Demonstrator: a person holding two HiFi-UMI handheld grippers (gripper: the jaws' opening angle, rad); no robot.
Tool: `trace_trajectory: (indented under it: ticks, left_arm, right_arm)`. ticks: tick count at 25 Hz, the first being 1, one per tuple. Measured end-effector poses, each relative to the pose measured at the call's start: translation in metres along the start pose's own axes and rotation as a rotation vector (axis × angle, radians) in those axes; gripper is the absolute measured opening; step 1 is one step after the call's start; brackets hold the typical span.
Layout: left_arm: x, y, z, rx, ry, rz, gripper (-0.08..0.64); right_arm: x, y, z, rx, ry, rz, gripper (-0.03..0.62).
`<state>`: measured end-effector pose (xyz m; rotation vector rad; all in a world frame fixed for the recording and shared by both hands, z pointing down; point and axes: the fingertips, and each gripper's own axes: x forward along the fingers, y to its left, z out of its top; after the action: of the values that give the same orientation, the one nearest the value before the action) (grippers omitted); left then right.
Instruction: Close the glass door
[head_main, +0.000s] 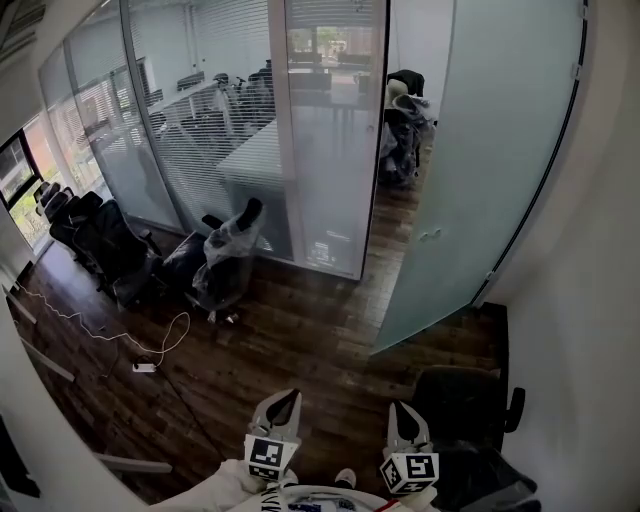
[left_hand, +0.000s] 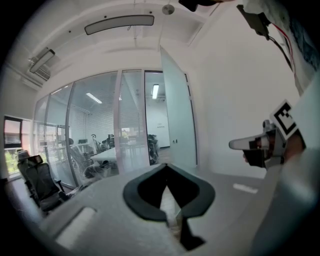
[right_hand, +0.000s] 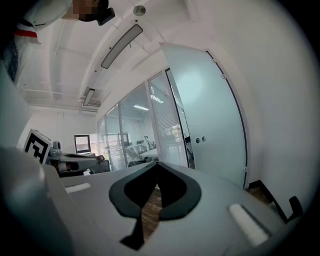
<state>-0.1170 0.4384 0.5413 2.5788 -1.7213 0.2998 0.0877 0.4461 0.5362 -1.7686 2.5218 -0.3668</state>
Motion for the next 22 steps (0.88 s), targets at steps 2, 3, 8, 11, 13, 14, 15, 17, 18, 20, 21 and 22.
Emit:
trace_trajectory:
  ticks: [2, 3, 8, 11, 13, 14, 15, 17, 18, 20, 21, 22]
  left_arm:
    - [0.007, -0.012, 0.003, 0.003, 0.003, -0.009, 0.002]
    - [0.011, -0.018, 0.005, 0.006, 0.003, -0.011, 0.002]
    - [0.027, -0.044, 0.014, 0.039, -0.012, -0.029, 0.002]
    - [0.033, -0.058, 0.019, 0.052, -0.024, -0.031, 0.002]
    - [0.037, -0.066, 0.022, 0.053, -0.024, -0.035, 0.002]
    - [0.039, -0.07, 0.023, 0.055, -0.023, -0.037, 0.002]
    - [0.041, -0.072, 0.025, 0.058, -0.024, -0.04, 0.002]
    - [0.046, -0.075, 0.029, 0.066, -0.03, -0.044, 0.002]
    - [0.048, -0.075, 0.029, 0.068, -0.031, -0.048, 0.002]
    - [0.051, -0.075, 0.026, 0.06, -0.014, -0.057, 0.002]
    - [0.053, -0.074, 0.023, 0.054, -0.002, -0.059, 0.002]
    - [0.056, -0.072, 0.019, 0.048, 0.008, -0.061, 0.002]
  right_arm:
    - [-0.002, -0.012, -0.001, 0.002, 0.002, -0.003, 0.006]
    - [-0.003, -0.018, -0.001, 0.006, 0.003, -0.003, 0.006]
    - [-0.008, -0.045, 0.0, 0.022, -0.01, -0.008, 0.006]
    - [-0.013, -0.061, 0.001, 0.027, -0.02, -0.014, 0.006]
    - [-0.015, -0.071, 0.002, 0.036, -0.028, -0.02, 0.006]
    - [-0.015, -0.075, 0.003, 0.043, -0.03, -0.021, 0.006]
    - [-0.014, -0.078, 0.003, 0.048, -0.031, -0.021, 0.006]
    - [-0.01, -0.082, 0.003, 0.056, -0.028, -0.021, 0.006]
    - [-0.007, -0.083, 0.002, 0.059, -0.025, -0.021, 0.006]
    - [-0.002, -0.083, 0.0, 0.064, -0.017, -0.024, 0.006]
    - [0.001, -0.082, -0.002, 0.067, -0.012, -0.026, 0.006]
    - [0.004, -0.082, -0.005, 0.069, -0.006, -0.027, 0.006]
